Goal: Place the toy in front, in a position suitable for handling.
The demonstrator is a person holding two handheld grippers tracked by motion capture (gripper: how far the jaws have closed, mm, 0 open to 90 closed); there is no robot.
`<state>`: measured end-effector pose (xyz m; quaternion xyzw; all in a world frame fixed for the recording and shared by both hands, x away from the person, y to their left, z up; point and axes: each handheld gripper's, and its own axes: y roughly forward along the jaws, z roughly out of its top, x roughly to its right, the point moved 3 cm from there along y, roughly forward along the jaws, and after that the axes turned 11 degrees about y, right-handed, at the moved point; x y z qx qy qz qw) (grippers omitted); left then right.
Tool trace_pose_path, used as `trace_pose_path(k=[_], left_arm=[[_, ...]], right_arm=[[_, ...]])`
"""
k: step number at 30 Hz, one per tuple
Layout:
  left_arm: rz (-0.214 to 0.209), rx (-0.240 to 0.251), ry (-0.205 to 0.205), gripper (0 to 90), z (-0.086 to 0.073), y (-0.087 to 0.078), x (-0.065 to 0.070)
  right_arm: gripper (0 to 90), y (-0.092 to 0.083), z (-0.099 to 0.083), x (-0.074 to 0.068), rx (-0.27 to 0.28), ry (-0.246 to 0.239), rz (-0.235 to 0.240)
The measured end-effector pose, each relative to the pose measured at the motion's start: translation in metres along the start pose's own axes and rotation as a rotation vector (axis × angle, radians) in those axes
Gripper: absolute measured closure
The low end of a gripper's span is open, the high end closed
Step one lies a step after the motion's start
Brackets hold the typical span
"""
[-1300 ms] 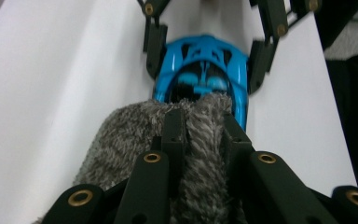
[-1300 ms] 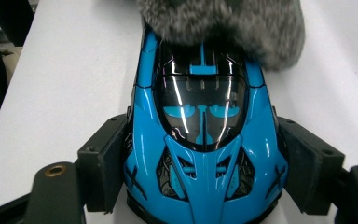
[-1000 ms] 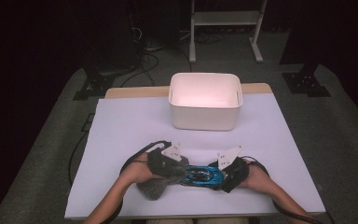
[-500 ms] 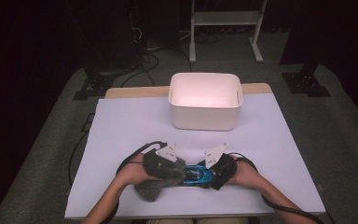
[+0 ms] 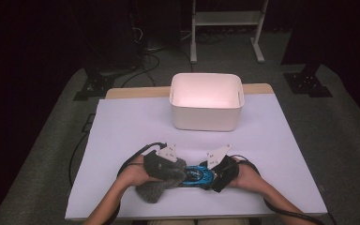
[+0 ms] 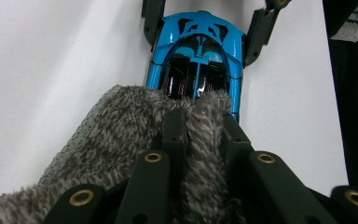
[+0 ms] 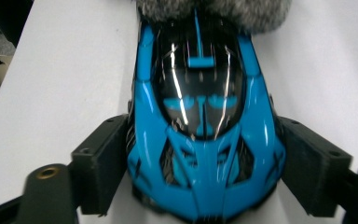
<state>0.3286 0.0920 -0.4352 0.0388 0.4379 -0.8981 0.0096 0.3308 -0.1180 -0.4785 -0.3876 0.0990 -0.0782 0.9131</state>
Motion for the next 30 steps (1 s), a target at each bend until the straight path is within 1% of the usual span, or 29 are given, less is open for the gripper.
trace_pose_path(k=[1,3,6,9,11,13,16,17,18,19,21,23,24,25,27,28,29,30], left_arm=[[0.001,0.0,0.0,76.6,-0.001,0.0,0.0],[0.001,-0.001,-0.002,76.6,-0.001,0.0,0.0],[-0.003,-0.006,-0.005,76.6,-0.002,-0.002,0.0],[0.0,-0.01,-0.002,76.6,-0.001,-0.002,0.0],[0.003,-0.028,0.009,76.5,0.001,-0.002,0.0],[0.003,-0.044,0.021,76.6,0.005,-0.001,0.001],[-0.006,-0.048,0.044,76.6,0.013,0.002,0.001],[-0.012,-0.042,0.045,76.7,0.017,0.004,0.001],[-0.021,-0.039,0.054,76.8,0.02,0.006,0.0],[-0.029,-0.031,0.062,76.9,0.025,0.009,0.0],[-0.05,-0.017,0.08,77.4,0.035,0.016,0.0],[-0.071,-0.037,0.103,77.4,0.045,0.028,0.002],[-0.077,-0.052,0.12,77.4,0.049,0.035,0.003],[-0.084,-0.057,0.127,77.4,0.053,0.04,0.002],[-0.086,-0.057,0.132,77.4,0.059,0.048,0.0],[-0.085,-0.061,0.136,77.5,0.061,0.05,-0.002],[-0.083,-0.061,0.13,77.4,0.062,0.052,-0.003],[-0.082,-0.063,0.122,77.4,0.063,0.054,-0.004]], right_arm=[[20.5,-0.003,-0.002,0.0,0.01,-0.006,-0.01],[20.8,-0.009,-0.003,-0.001,0.033,0.013,-0.007],[21.9,-0.014,-0.006,-0.001,0.033,0.018,-0.016],[23.4,-0.012,-0.012,0.001,0.017,0.022,-0.026],[23.1,-0.01,-0.012,0.001,0.027,0.016,-0.033],[23.2,-0.01,-0.011,0.0,0.023,0.014,-0.039],[24.1,-0.009,-0.011,-0.001,0.03,0.0,-0.04],[24.1,-0.009,-0.011,-0.001,0.033,0.004,-0.041],[24.1,-0.008,-0.01,-0.002,0.033,0.006,-0.044],[24.1,-0.007,-0.009,-0.002,0.03,-0.002,-0.045],[24.1,-0.005,-0.008,-0.003,0.035,0.005,-0.043],[24.1,-0.003,-0.007,-0.003,0.045,0.006,-0.037],[24.0,-0.002,-0.006,-0.004,0.045,0.009,-0.038],[24.0,-0.001,-0.005,-0.004,0.041,0.008,-0.039],[24.0,-0.001,-0.005,-0.004,0.044,0.005,-0.041],[24.0,-0.001,-0.005,-0.005,0.048,0.013,-0.039],[24.1,-0.001,-0.006,-0.005,0.049,0.017,-0.036],[24.0,-0.001,-0.006,-0.004,0.052,0.012,-0.035]])
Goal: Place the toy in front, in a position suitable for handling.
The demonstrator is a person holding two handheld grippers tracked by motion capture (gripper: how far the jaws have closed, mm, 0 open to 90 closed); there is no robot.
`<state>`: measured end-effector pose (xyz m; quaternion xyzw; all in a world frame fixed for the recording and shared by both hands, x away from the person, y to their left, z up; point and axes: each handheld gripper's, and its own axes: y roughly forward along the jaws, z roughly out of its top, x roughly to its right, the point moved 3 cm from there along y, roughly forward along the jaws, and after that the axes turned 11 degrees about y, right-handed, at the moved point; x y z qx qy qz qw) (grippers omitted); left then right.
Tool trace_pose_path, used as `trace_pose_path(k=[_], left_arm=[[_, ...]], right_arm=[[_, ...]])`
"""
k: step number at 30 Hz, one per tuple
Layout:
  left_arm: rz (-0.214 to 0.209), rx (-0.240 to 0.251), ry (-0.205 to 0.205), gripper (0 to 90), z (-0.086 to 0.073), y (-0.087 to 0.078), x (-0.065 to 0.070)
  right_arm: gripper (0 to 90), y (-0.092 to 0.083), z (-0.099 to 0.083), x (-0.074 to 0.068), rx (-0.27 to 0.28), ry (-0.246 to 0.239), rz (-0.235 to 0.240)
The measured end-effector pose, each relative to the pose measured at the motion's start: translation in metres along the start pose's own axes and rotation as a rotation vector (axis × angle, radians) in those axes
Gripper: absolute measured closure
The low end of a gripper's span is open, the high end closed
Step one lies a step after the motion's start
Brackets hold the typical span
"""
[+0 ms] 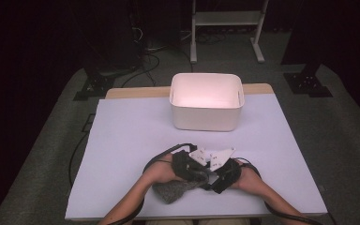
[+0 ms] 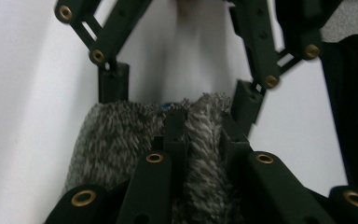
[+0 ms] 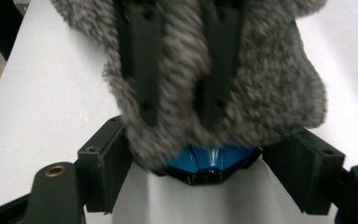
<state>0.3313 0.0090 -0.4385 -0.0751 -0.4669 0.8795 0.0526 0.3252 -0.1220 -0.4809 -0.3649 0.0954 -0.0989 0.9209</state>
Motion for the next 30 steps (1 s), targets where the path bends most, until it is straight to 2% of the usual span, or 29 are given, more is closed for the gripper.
trace_pose_path(k=[6,12,14,15,16,18,20,22,24,26,27,28,29,30], left_arm=[[-0.023,0.011,-0.004,77.5,-0.002,0.0,-0.004],[0.018,-0.003,-0.022,77.3,-0.017,-0.018,0.0],[0.027,0.007,-0.049,77.2,-0.028,-0.028,0.003],[0.036,0.002,-0.057,77.1,-0.033,-0.032,0.005],[0.036,-0.008,-0.066,77.1,-0.037,-0.035,0.007],[0.045,-0.012,-0.081,77.0,-0.046,-0.042,0.009],[0.045,0.011,-0.102,77.0,-0.051,-0.044,0.01],[0.041,0.021,-0.106,77.1,-0.052,-0.044,0.009],[0.037,0.02,-0.1,77.0,-0.049,-0.042,0.009],[0.037,0.012,-0.088,77.0,-0.045,-0.039,0.008],[0.034,0.007,-0.08,77.0,-0.043,-0.037,0.007],[0.032,0.002,-0.071,77.0,-0.041,-0.036,0.007],[0.029,-0.004,-0.067,77.0,-0.04,-0.035,0.006],[0.026,-0.008,-0.063,77.0,-0.039,-0.034,0.005]], right_arm=[[24.0,0.0,0.0,0.001,0.005,0.002,0.009],[24.3,0.001,-0.001,0.002,-0.001,-0.004,0.005],[25.2,0.001,-0.001,0.003,0.0,0.018,0.019],[27.7,0.001,-0.002,0.003,0.005,0.018,0.025],[38.0,0.0,-0.002,0.002,0.008,-0.001,0.038],[46.4,-0.001,-0.003,-0.001,0.014,-0.021,0.054],[46.9,-0.002,-0.002,-0.003,0.007,-0.026,0.047],[43.9,-0.002,-0.001,-0.002,-0.001,-0.008,0.052],[27.5,0.002,0.002,-0.002,-0.003,0.018,0.032],[24.4,0.007,0.005,-0.003,0.003,0.038,0.049],[22.5,0.01,0.007,-0.004,0.01,0.033,0.056],[18.7,0.014,0.009,-0.006,0.007,0.031,0.052],[16.5,0.017,0.011,-0.007,0.003,0.016,0.028],[17.9,0.02,0.013,-0.008,0.003,0.02,0.025]])
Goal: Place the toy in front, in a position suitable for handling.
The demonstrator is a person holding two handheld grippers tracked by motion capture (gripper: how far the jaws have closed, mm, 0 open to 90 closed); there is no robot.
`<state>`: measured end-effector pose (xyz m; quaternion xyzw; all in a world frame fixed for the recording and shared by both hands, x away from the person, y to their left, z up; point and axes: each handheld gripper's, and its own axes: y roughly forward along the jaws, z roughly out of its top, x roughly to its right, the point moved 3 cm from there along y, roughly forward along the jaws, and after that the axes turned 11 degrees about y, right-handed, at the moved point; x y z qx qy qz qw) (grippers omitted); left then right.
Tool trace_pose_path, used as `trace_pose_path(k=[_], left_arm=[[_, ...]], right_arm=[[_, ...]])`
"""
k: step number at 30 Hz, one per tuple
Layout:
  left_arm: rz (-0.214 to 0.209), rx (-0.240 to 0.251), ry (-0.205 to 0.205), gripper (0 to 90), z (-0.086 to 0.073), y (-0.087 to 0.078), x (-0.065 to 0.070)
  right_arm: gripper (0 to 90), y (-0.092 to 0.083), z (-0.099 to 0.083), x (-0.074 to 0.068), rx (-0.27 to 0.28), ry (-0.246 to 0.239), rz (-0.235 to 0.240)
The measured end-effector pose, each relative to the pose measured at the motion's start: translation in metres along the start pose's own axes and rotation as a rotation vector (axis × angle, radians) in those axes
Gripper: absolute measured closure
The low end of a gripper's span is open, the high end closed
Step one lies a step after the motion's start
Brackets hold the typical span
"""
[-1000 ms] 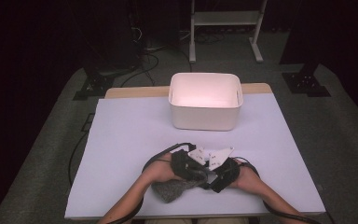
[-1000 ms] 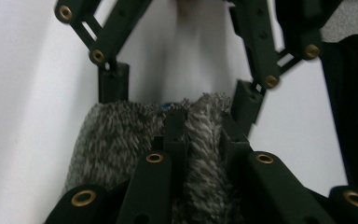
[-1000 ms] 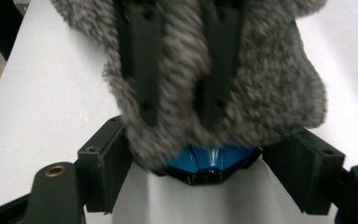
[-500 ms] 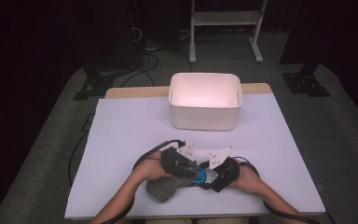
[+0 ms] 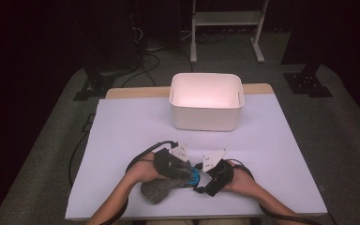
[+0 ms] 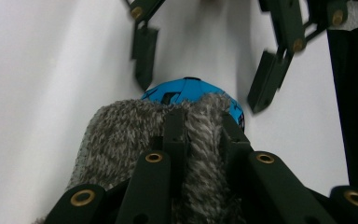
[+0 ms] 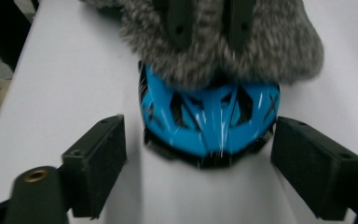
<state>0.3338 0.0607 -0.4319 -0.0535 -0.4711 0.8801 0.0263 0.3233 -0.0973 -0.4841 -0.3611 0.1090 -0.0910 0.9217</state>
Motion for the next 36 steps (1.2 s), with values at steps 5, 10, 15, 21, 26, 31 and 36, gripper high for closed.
trace_pose_path(k=[5,10,15,21,26,31,36], left_arm=[[-0.003,-0.015,0.018,77.0,0.007,0.006,-0.001],[-0.025,-0.024,0.039,77.0,0.018,0.02,-0.005],[-0.034,-0.029,0.041,77.1,0.021,0.022,-0.01],[0.022,-0.028,-0.014,77.1,0.004,0.005,-0.019],[0.05,-0.017,-0.071,77.1,-0.016,-0.013,-0.021],[0.036,-0.006,-0.063,77.1,-0.015,-0.012,-0.018],[-0.009,-0.003,-0.016,77.1,0.004,0.007,-0.017]], right_arm=[[21.5,0.006,0.006,0.002,0.022,-0.008,-0.014],[22.0,0.008,0.008,0.003,0.019,0.008,0.005],[22.5,0.008,0.008,0.002,0.012,0.014,0.013],[22.6,0.008,0.008,0.003,0.015,0.007,0.013],[22.6,0.008,0.008,0.004,0.015,-0.006,0.005],[22.6,0.008,0.008,0.004,0.015,-0.005,0.008],[22.6,0.008,0.008,0.003,0.014,0.002,0.011]])
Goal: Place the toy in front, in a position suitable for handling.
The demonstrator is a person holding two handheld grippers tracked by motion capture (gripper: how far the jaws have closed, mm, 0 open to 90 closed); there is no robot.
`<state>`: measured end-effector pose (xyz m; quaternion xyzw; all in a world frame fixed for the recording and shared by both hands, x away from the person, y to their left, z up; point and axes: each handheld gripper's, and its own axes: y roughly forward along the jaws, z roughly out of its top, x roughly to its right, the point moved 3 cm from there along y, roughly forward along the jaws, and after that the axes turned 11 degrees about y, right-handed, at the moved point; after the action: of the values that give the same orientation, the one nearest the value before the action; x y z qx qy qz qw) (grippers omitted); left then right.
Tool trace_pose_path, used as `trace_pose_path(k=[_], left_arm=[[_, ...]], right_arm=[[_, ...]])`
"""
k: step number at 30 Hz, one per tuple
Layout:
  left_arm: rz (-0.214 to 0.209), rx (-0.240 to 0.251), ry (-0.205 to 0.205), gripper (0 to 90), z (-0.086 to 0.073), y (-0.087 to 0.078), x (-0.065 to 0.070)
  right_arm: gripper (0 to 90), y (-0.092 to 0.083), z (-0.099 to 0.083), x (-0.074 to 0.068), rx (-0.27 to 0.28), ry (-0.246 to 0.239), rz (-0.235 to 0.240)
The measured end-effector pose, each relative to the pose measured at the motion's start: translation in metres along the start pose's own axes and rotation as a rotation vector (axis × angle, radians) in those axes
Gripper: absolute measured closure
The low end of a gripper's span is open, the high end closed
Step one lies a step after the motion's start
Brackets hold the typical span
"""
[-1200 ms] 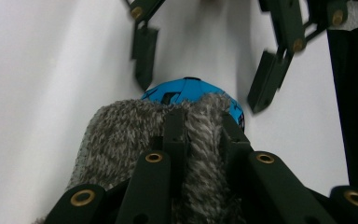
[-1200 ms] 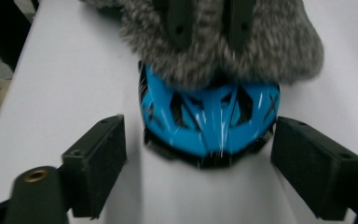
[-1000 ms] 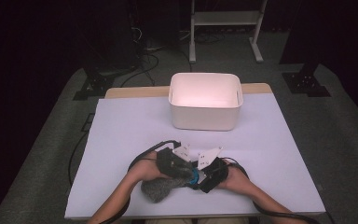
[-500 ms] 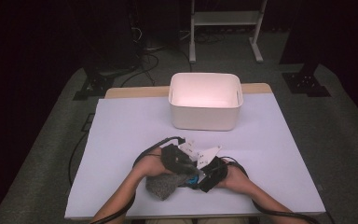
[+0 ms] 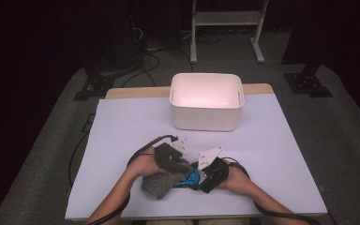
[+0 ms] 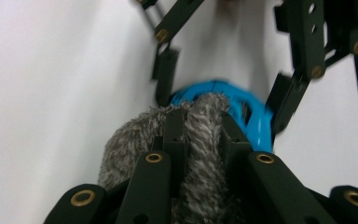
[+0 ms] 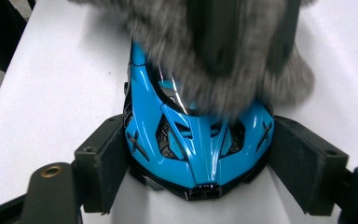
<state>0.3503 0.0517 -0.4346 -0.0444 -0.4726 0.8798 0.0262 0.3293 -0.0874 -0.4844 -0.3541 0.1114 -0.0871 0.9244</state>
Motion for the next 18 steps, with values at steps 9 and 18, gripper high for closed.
trace_pose_path(k=[9,18], left_arm=[[-0.022,-0.023,0.026,77.1,0.007,0.006,0.001],[0.034,0.024,-0.051,77.0,-0.029,-0.032,0.008]], right_arm=[[22.7,0.0,0.0,0.0,-0.002,0.003,-0.001],[22.6,0.0,0.0,0.001,0.001,-0.007,-0.005]])
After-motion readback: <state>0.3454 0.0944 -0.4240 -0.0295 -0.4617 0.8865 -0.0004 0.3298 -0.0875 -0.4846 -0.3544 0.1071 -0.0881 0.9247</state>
